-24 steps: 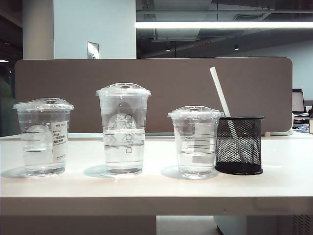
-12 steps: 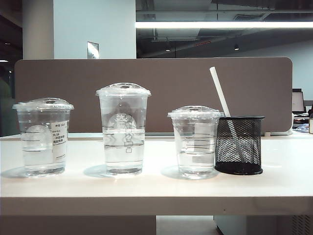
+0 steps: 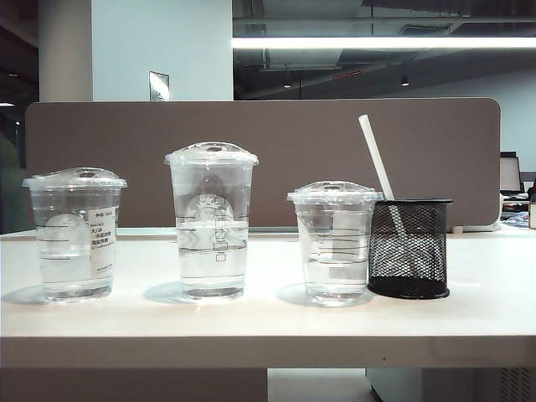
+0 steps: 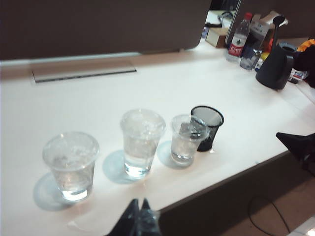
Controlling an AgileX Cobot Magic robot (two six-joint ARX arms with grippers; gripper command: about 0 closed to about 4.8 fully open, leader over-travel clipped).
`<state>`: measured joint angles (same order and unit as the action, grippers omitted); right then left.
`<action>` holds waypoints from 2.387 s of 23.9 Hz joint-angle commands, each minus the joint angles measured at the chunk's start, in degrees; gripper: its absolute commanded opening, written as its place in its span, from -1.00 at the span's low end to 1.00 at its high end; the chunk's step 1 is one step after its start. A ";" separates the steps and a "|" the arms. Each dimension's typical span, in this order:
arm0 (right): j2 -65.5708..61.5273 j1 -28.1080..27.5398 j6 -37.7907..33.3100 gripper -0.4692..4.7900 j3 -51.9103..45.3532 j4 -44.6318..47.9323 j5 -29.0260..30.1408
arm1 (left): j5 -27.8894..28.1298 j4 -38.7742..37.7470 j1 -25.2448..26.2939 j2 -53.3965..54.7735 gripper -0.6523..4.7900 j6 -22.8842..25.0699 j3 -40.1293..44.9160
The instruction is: Pick up the straw and insert it into the small coffee cup.
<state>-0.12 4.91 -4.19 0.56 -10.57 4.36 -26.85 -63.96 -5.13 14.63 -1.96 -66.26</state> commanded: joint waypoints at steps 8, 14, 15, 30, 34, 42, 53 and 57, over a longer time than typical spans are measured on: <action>-8.33 0.04 32.44 -0.83 36.52 6.71 -20.13 | 3.08 0.81 0.13 -0.04 -0.78 3.65 0.39; -38.88 0.02 42.12 -0.83 70.31 12.22 -19.71 | 3.82 1.09 0.13 -0.02 -0.78 3.91 2.78; -43.45 0.02 41.99 -0.83 73.40 12.28 -16.57 | 3.74 1.11 0.13 -0.02 -0.78 4.13 3.17; -80.37 -4.94 21.44 -0.82 40.15 43.04 12.44 | 7.72 0.92 0.20 -0.20 -0.78 6.36 4.61; -66.90 -2.69 20.52 -0.59 24.00 44.24 12.28 | 8.63 0.90 0.17 -0.20 -0.78 6.23 4.61; -44.81 8.46 22.36 0.07 17.29 30.51 13.38 | 9.75 3.56 0.11 -0.15 -0.78 6.45 6.40; -59.36 19.43 25.64 0.21 17.90 40.19 9.31 | 6.40 4.61 0.11 -0.17 -0.78 6.25 7.45; -65.40 19.43 25.66 0.20 20.44 42.64 9.25 | 5.97 4.48 0.11 -0.17 -0.78 6.14 7.43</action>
<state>-64.45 24.34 21.47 20.12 29.89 13.65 -20.29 -60.20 -5.10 14.44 4.27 -58.67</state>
